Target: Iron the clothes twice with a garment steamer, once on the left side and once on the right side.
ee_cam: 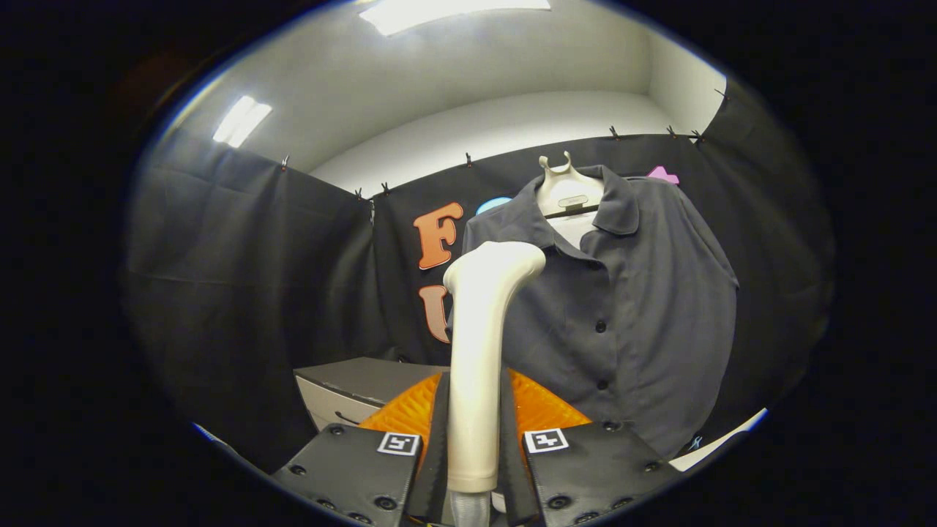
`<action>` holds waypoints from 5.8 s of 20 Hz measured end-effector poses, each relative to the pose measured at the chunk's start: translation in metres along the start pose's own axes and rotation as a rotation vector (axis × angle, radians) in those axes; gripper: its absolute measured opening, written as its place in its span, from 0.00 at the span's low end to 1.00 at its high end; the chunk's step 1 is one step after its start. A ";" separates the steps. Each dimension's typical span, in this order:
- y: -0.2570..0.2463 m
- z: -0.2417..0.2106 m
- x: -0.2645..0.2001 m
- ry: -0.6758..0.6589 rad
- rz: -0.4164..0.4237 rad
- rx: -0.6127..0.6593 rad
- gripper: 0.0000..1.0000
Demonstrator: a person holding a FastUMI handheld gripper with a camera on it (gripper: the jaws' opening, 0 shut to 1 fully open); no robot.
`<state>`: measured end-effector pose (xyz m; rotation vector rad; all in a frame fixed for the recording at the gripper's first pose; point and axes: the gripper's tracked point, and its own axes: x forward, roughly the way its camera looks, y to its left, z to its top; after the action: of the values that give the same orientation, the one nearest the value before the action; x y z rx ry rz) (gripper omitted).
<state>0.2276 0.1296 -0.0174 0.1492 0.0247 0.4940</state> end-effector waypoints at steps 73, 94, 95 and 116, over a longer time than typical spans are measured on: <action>-0.046 -0.278 -0.039 0.432 -0.138 0.089 0.39; -0.046 -0.108 -0.132 0.241 -0.114 0.084 0.38; -0.052 -0.097 -0.135 0.227 -0.124 0.077 0.38; -0.206 0.019 -0.018 0.092 -0.260 0.052 0.38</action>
<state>0.3099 -0.0610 -0.0297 0.1711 0.1450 0.2408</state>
